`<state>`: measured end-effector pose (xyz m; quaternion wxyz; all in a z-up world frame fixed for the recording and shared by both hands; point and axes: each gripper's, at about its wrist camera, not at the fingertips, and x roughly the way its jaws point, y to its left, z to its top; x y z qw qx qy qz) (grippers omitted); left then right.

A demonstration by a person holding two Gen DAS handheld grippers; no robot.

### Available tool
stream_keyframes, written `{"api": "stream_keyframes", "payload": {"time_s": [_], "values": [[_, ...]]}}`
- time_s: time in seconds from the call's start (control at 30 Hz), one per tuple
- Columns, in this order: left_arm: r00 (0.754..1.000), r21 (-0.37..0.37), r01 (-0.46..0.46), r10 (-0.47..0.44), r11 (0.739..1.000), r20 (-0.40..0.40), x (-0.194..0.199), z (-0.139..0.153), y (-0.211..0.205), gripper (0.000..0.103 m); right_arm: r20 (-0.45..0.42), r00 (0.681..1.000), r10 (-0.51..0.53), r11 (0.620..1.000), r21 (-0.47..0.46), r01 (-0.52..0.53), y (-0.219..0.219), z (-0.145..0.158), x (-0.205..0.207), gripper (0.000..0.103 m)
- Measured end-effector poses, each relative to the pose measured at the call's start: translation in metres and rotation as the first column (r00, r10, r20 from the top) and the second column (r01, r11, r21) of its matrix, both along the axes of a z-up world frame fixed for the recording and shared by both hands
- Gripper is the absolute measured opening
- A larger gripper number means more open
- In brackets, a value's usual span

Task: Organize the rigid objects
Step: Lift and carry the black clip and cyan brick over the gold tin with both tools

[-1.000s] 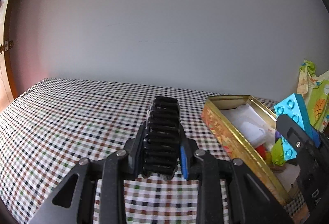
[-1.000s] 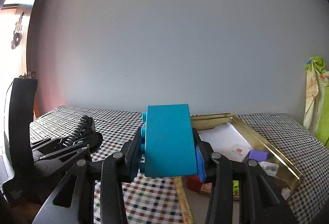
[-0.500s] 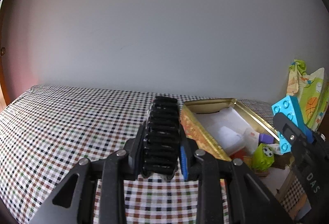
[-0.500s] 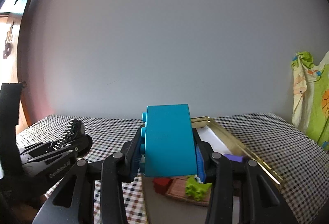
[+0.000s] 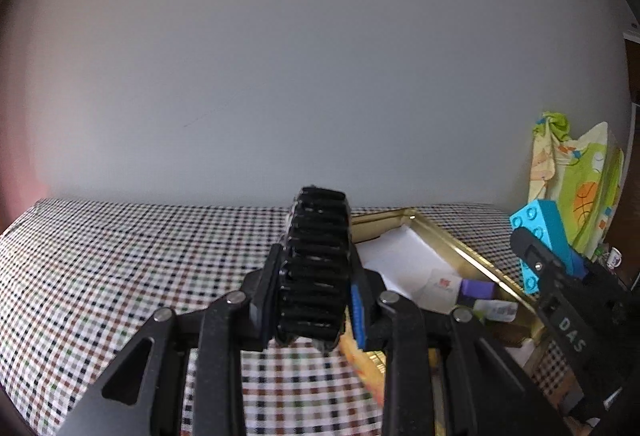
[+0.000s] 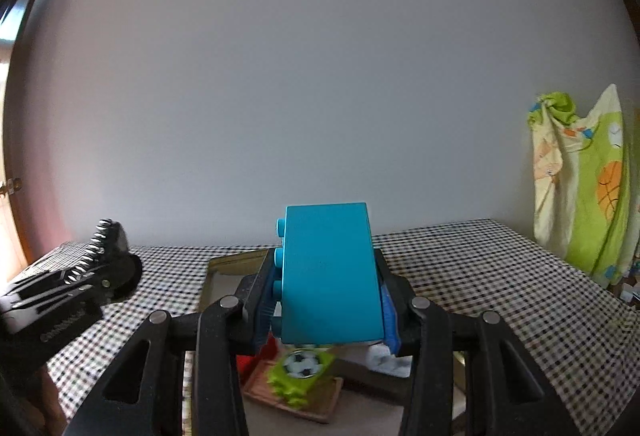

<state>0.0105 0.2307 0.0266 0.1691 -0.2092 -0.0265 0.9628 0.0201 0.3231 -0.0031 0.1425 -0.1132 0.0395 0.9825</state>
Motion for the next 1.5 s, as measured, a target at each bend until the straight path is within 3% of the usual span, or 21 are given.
{"api": "stream_keyframes", "payload": {"time_s": [0.13, 0.5, 0.57, 0.87, 1.17, 1.5], "values": [[0.999, -0.003, 0.033, -0.033, 0.999, -0.003, -0.018, -0.009, -0.004, 0.027, -0.003, 0.999, -0.041, 0.999, -0.008, 0.041, 0.017, 0.0, 0.002, 0.046], [0.995, -0.009, 0.1, -0.1, 0.995, 0.02, -0.027, -0.012, 0.043, 0.027, -0.001, 0.995, -0.096, 0.995, -0.014, 0.096, 0.044, 0.003, -0.009, 0.046], [0.994, -0.008, 0.11, -0.11, 0.994, 0.025, -0.022, -0.018, 0.022, 0.027, 0.005, 0.995, -0.099, 0.995, -0.014, 0.099, 0.045, 0.001, -0.013, 0.046], [0.989, -0.017, 0.139, -0.138, 0.99, 0.049, -0.031, -0.025, 0.032, 0.027, 0.015, 0.993, -0.115, 0.993, -0.024, 0.115, 0.048, 0.0, -0.022, 0.046], [0.987, 0.001, 0.123, -0.123, 0.992, 0.104, -0.044, -0.029, 0.031, 0.027, 0.082, 0.993, -0.085, 0.996, 0.01, 0.084, 0.042, -0.004, -0.046, 0.046], [0.979, -0.064, 0.128, -0.116, 0.99, 0.167, -0.058, -0.043, 0.028, 0.027, 0.199, 0.979, 0.032, 0.999, 0.0, -0.033, 0.037, -0.009, -0.074, 0.046]]}}
